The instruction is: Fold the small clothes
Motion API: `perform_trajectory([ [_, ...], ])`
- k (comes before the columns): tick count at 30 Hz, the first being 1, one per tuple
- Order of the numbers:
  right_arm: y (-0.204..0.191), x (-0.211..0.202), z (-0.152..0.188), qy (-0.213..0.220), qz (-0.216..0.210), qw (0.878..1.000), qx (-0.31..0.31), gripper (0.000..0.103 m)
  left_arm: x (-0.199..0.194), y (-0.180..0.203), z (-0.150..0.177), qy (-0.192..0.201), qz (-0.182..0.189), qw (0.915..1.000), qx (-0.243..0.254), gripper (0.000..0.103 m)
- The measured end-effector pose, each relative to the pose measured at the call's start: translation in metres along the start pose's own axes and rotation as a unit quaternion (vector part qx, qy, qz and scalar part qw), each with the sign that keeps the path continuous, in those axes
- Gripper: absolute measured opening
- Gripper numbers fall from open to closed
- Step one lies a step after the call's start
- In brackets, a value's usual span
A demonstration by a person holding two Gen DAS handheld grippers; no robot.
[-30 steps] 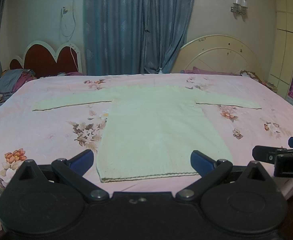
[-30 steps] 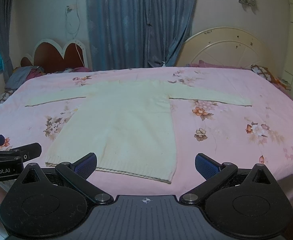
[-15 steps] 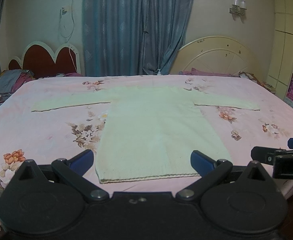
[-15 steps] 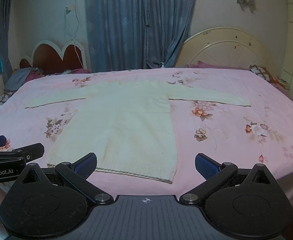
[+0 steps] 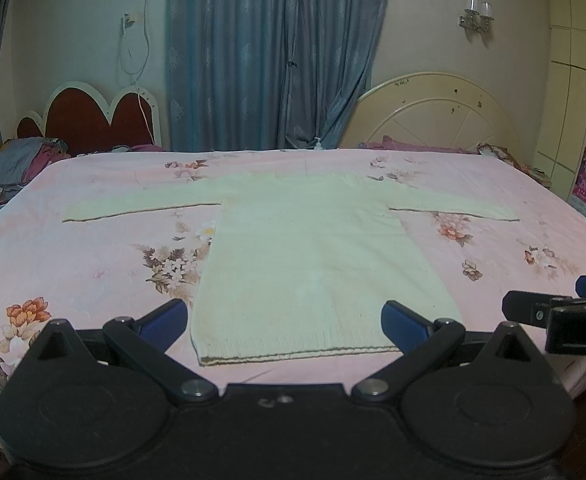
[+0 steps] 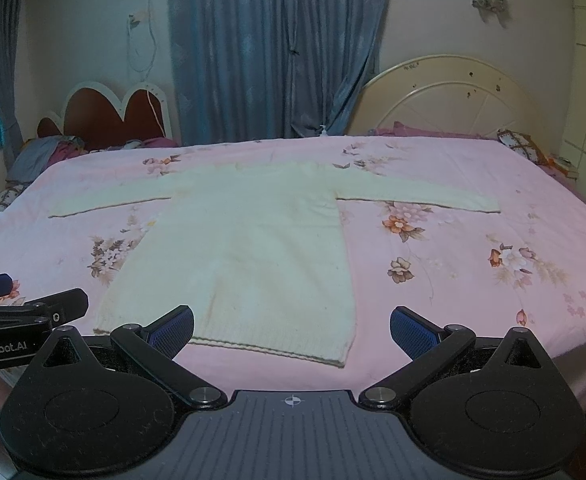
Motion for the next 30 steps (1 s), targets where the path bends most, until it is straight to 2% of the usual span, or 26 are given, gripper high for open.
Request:
perform_trajectory([
  [30,0.0088,0.0075,-0.0036,0.003,0.018,1.0,0.012,0.103,0.008,0.0004,-0.0012,0.001,0.004,1.0,0.008,0.103],
])
Point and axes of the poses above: each gripper's, at about its wrist camera, not at the fingertips, and x roughly the way its jaws point, y to its right, z to its underside, the point moved 9 cm from there along x, roughly the way its jaws point, and after that the axes turned 15 degrees about x, right-handed, at the moved point
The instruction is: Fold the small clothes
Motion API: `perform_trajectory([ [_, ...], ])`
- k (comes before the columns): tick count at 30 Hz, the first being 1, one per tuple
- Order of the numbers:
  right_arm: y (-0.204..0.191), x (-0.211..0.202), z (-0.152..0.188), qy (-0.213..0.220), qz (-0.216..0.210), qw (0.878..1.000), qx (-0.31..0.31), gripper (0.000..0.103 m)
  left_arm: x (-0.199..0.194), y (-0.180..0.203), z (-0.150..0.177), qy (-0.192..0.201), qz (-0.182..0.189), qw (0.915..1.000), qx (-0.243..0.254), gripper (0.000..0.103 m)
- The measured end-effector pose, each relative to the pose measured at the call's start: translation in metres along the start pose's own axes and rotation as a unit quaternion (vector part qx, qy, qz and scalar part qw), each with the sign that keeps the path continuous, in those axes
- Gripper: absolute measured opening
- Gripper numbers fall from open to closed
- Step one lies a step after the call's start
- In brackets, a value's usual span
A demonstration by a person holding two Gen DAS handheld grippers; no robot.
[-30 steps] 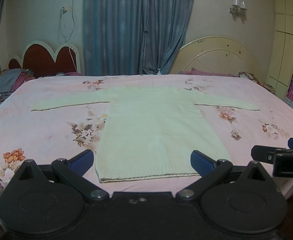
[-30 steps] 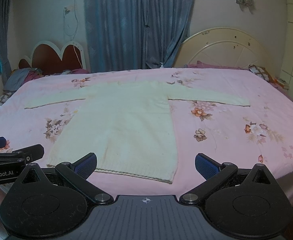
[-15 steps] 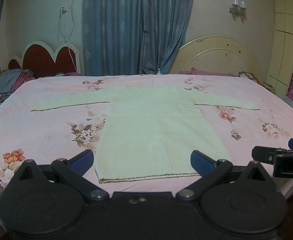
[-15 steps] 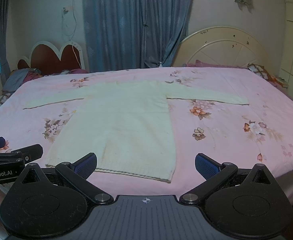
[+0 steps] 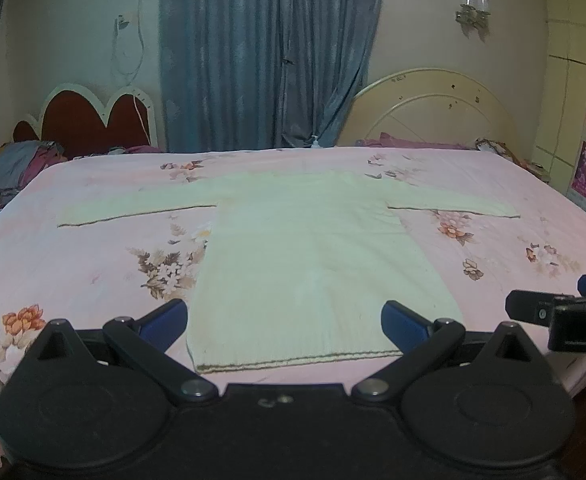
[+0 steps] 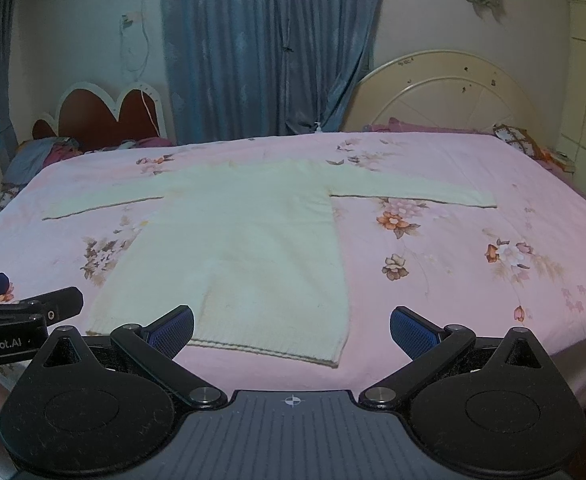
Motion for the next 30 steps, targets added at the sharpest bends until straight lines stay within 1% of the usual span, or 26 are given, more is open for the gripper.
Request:
perform_trajectory([
  [8,0.002,0.02,-0.02,0.011,0.011,1.0,0.008,0.103,0.027,-0.005,-0.022,0.004,0.006,0.9999,0.012,0.103],
  [14,0.004,0.045,-0.038,0.016,0.025,0.999,0.021,0.103,0.059,-0.011,-0.041,0.009,0.018,0.9995,0.023,0.103],
  [21,0.006,0.084,-0.064,0.026,0.056,0.997,0.039,0.103,0.102,-0.019,-0.064,0.02,0.037,0.9986,0.032,0.103],
  [26,0.006,0.097,-0.083,0.034,0.073,0.996,0.044,0.103,0.12,-0.024,-0.078,0.026,0.048,0.998,0.031,0.103],
  [30,0.012,0.107,-0.094,0.037,0.087,0.994,0.045,0.103,0.135,-0.023,-0.082,0.024,0.057,0.9976,0.03,0.103],
])
Point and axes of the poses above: each gripper's, at about its wrist camera, not at the fingertips, and x roughly the way its jaws point, y to its right, z to its underside, the point moved 9 cm from there along x, roughly the way its jaws point, and after that the axes turned 15 degrees about x, right-handed, at the moved point
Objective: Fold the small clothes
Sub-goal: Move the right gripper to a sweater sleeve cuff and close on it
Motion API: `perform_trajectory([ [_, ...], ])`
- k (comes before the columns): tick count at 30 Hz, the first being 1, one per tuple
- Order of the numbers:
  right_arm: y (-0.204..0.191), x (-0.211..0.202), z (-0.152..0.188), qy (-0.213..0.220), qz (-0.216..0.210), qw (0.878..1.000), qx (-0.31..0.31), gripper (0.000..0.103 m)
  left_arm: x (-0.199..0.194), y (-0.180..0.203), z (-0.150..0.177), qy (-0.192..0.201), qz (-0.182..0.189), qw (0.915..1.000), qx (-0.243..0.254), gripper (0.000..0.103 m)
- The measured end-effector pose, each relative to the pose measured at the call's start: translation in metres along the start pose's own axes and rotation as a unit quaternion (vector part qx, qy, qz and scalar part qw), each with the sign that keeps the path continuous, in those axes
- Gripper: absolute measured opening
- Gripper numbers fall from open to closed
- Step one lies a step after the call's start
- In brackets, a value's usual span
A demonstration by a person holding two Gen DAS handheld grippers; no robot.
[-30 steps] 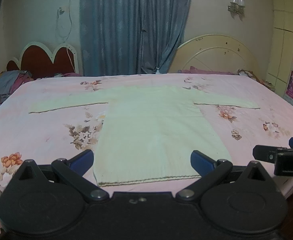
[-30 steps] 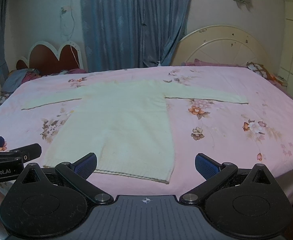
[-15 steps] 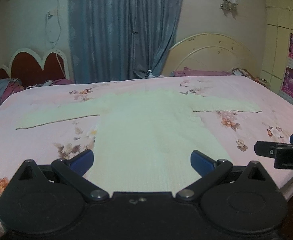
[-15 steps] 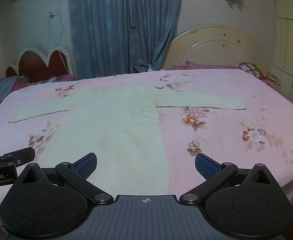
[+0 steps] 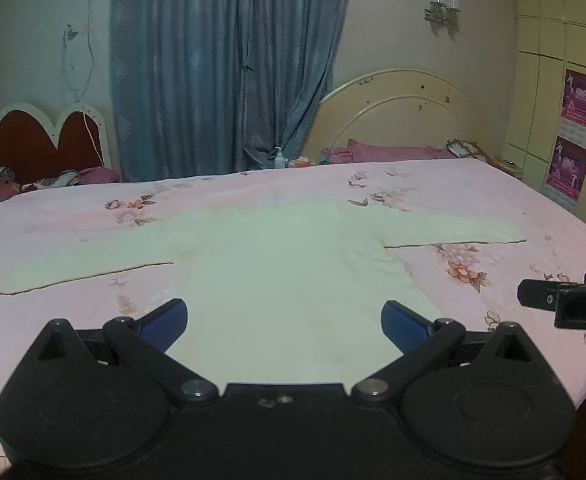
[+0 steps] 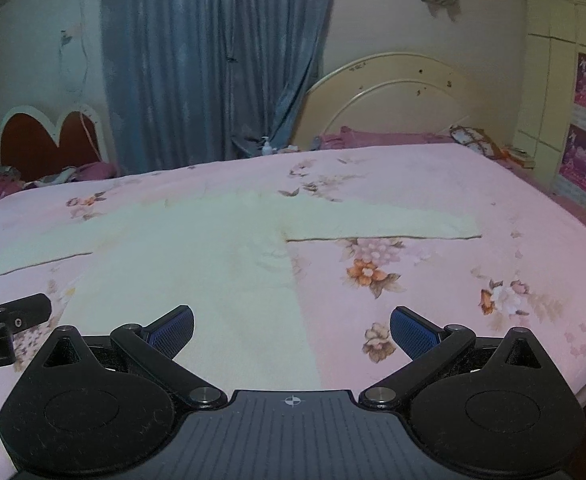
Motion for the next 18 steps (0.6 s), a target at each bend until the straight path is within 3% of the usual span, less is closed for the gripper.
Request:
perform_trajectory([
  [8,0.018,0.032,-0.019,-0.004,0.022,1.0,0.003,0.103,0.038,0.006,-0.005,-0.019,0.011,0.9998,-0.004,0.103],
  [18,0.074,0.109,-0.067,-0.013,0.026,0.999,0.035,0.103,0.115,0.04,-0.043,-0.038,0.007,0.9992,0.002,0.103],
])
Point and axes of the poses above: each gripper's, at about its wrist camera, not at the fingertips, and x roughly the way its jaws point, y to its right, z to its underside, the point moved 9 cm from there along x, roughly the way its jaws point, and after that the axes turned 15 degrees about x, right-handed, at the moved point
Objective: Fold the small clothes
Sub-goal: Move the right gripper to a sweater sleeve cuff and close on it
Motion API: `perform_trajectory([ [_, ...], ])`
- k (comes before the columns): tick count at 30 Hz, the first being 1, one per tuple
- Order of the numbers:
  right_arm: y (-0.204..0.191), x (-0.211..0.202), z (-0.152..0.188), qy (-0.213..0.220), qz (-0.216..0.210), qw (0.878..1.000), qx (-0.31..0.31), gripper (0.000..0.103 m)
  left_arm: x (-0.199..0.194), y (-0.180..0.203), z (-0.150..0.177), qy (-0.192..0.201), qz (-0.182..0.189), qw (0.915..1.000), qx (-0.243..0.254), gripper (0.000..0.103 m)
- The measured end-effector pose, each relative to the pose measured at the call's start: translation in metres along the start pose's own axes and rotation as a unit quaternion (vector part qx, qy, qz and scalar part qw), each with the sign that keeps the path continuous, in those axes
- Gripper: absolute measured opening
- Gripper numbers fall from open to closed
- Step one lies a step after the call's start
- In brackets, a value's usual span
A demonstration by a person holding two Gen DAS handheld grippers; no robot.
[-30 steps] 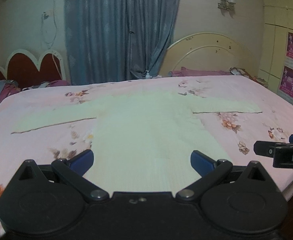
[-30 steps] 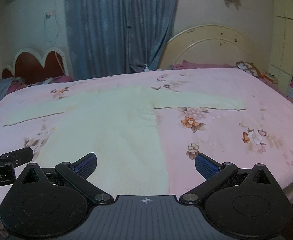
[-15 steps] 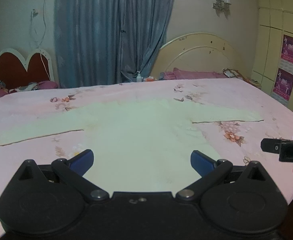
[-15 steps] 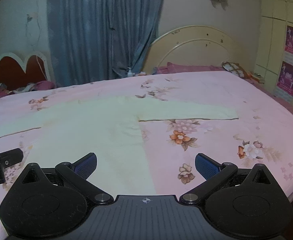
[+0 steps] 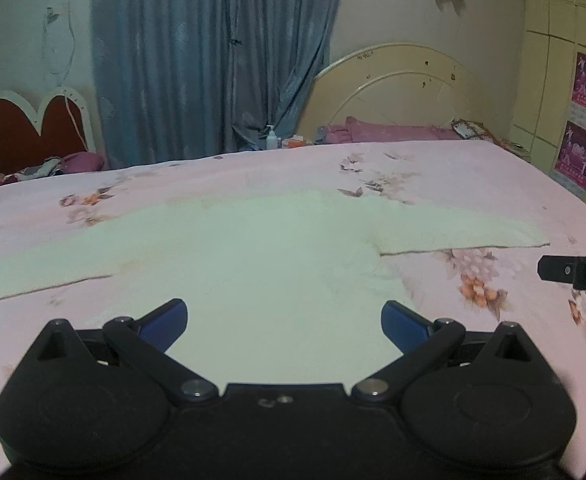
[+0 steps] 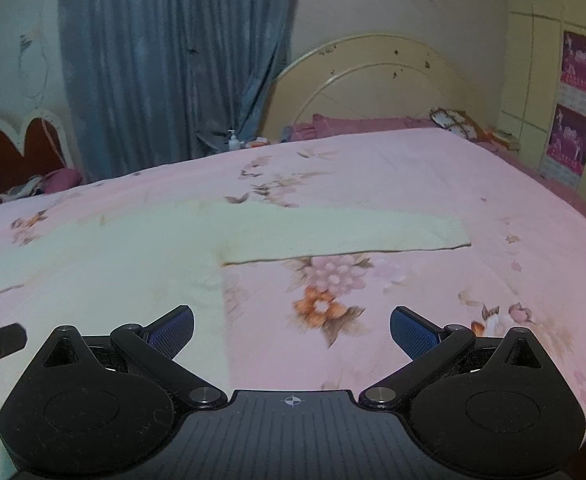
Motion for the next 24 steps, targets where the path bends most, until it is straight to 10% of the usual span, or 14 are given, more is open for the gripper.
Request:
perform_trajectory([
  [24,0.215,0.188,-0.099,-0.021,0.046,0.982,0.18,0.102,0.146,0.094,-0.057,-0.095,-0.018,0.9939,0.052,0.103],
])
Point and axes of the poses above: each gripper's, at about its wrist camera, not at the fingertips, and x roughly the way its jaws point, y to its right, z to its underside, the point moved 9 cm from there along x, roughly the way its jaws point, and after that the axes turned 15 degrees about x, right-handed, at the moved point
